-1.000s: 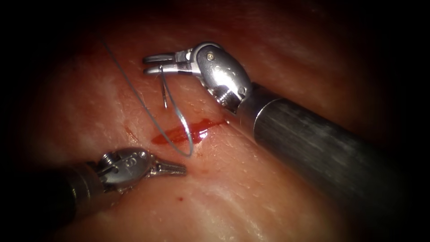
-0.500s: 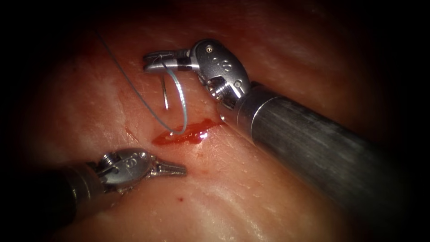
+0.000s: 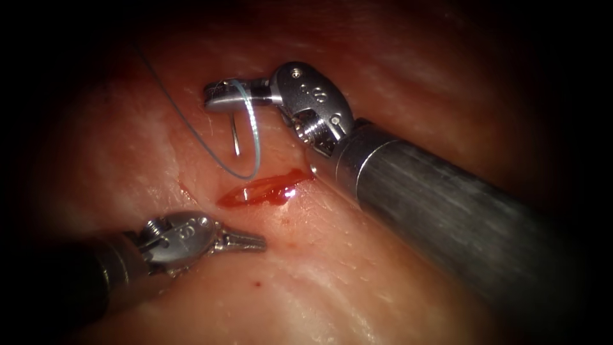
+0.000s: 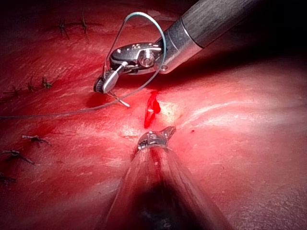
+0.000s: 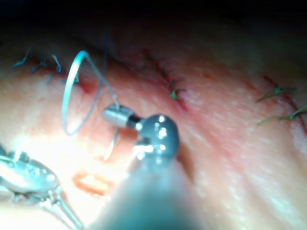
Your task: Wound Closure
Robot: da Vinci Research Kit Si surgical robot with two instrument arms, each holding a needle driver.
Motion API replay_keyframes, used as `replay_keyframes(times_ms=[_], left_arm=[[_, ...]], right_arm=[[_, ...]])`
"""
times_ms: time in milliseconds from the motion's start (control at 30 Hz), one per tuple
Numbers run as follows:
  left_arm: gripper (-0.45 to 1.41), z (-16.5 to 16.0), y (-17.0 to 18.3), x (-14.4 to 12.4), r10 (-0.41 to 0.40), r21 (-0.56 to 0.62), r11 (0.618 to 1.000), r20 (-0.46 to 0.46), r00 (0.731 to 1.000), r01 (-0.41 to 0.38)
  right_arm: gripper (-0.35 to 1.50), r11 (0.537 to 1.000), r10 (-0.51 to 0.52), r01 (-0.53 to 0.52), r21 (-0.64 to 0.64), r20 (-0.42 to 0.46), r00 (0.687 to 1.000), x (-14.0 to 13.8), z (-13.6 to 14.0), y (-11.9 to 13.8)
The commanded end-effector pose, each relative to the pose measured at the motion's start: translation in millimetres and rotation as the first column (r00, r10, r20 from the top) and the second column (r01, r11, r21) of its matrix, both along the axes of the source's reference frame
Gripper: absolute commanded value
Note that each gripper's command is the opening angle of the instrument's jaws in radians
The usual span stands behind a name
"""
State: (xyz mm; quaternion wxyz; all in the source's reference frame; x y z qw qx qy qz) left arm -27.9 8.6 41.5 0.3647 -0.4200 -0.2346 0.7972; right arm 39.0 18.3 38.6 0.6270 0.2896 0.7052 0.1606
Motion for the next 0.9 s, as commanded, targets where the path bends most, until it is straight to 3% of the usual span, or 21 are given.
replay_keyframes(times_ms=[33, 567, 900], left_arm=[[-0.45, 0.7, 0.0, -0.5, 0.0, -0.002, 1.0, 0.0, 1.0, 0.0], [-0.45, 0.9, 0.0, -0.4, 0.009, -0.005, 1.0, -0.002, 1.0, -0.009], [-0.45, 1.0, 0.0, -0.2, 0.011, -0.005, 1.0, -0.001, 1.0, -0.011]], right_arm=[[-0.35, 1.0, -0.006, 0.006, 0.005, -0.004, 1.0, 0.5, 0.3, 0.5], [-0.35, 0.981, -0.071, 0.071, 0.183, -0.008, 0.997, 0.6, 1.1, -1.5], [-0.35, 0.96, -0.127, 0.129, 0.249, -0.024, 0.992, -0.1, 0.6, -5.8]])
